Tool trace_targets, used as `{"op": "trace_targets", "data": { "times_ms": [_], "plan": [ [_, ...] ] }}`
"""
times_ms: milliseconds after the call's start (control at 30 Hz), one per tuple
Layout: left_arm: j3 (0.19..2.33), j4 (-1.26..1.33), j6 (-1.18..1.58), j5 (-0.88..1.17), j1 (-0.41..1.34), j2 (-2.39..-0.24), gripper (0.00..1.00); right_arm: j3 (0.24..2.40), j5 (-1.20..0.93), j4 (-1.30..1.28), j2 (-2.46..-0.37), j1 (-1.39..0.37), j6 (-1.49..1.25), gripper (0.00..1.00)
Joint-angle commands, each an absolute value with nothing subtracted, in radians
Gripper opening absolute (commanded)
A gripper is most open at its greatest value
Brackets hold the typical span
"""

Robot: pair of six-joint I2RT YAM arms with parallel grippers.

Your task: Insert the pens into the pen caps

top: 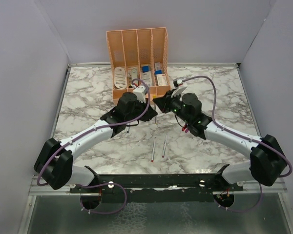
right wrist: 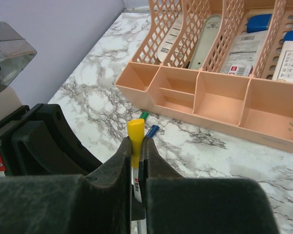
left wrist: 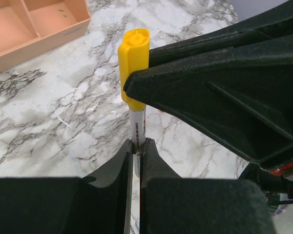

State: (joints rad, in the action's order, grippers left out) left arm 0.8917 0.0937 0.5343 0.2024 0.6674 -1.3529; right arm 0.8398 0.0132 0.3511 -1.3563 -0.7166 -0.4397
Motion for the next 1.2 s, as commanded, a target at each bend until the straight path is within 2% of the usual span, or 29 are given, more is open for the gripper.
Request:
{"op": "trace_targets", "data": {
  "times_ms": [0,333,933,1167],
  "plan": [
    [0.944,0.266,0.492,0.023,0.649,-1.288,0.0,0.843,-0.037,0.149,-1.408,-0.794,-0.422,0.01],
    [0.984,0.241,0.421,-0.064,0.635,-1.257,0.0,0.893,0.006,0.058,-1.486,-0.835,-0.409,0.01],
    [0.969,0.246,0.417,-0.058,0.604,-1.219,0.0,0.956,-0.003,-0.011,-1.599,-0.853,-0.399,0.01],
    [0.988,0.069,0.433,-0.033,0.603,-1.272,0.0,1.009,0.009,-0.028,-1.601,-0.853,-0.4,0.01]
  ]
}}
